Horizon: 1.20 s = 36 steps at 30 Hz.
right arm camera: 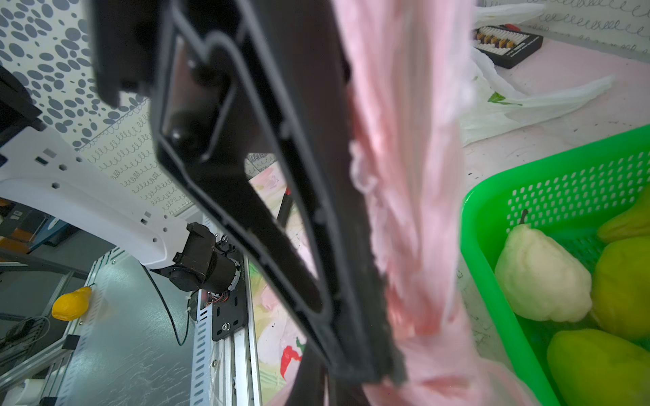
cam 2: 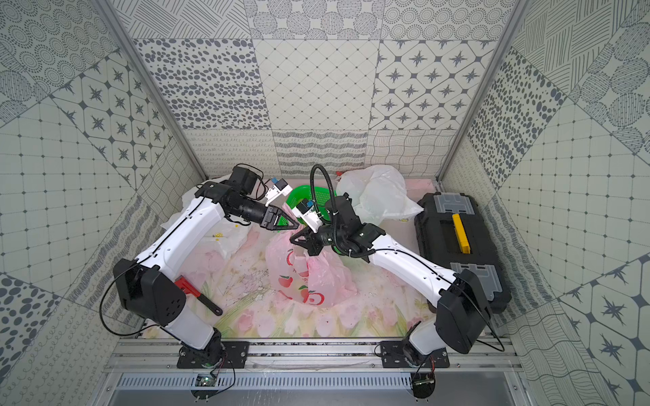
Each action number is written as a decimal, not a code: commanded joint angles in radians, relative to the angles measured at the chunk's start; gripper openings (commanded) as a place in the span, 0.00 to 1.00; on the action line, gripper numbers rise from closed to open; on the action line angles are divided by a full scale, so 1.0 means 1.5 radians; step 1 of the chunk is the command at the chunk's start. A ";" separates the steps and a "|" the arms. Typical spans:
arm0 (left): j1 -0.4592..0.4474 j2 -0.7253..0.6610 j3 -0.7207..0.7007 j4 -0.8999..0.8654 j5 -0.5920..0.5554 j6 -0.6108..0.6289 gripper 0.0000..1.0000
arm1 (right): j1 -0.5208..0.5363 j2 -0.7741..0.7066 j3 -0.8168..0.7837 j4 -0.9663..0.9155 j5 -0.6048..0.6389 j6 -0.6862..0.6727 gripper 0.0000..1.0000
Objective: Place the pears into plastic bags & tie knots
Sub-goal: Tie the plastic bag at the center of the board.
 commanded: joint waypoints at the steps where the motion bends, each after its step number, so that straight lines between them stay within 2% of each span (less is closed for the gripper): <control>1: -0.010 0.010 0.000 0.007 -0.004 0.017 0.36 | 0.009 -0.014 0.001 0.004 0.000 -0.044 0.00; 8: -0.026 0.027 0.008 0.015 -0.019 0.000 0.30 | 0.023 -0.002 0.014 -0.019 0.012 -0.077 0.00; 20: -0.050 0.030 0.006 -0.018 -0.011 0.036 0.31 | 0.026 0.001 0.029 -0.047 0.045 -0.117 0.00; 26: -0.050 0.020 -0.007 -0.040 -0.031 0.061 0.43 | 0.025 -0.008 0.031 -0.071 0.053 -0.139 0.00; 30: -0.052 0.030 -0.011 -0.043 -0.023 0.059 0.45 | 0.025 -0.010 0.034 -0.075 0.057 -0.143 0.00; 33: -0.057 0.041 -0.007 -0.047 -0.042 0.060 0.40 | 0.025 -0.010 0.036 -0.069 0.056 -0.140 0.00; 36: -0.057 0.046 -0.003 -0.047 -0.056 0.058 0.27 | 0.025 -0.012 0.037 -0.064 0.056 -0.137 0.00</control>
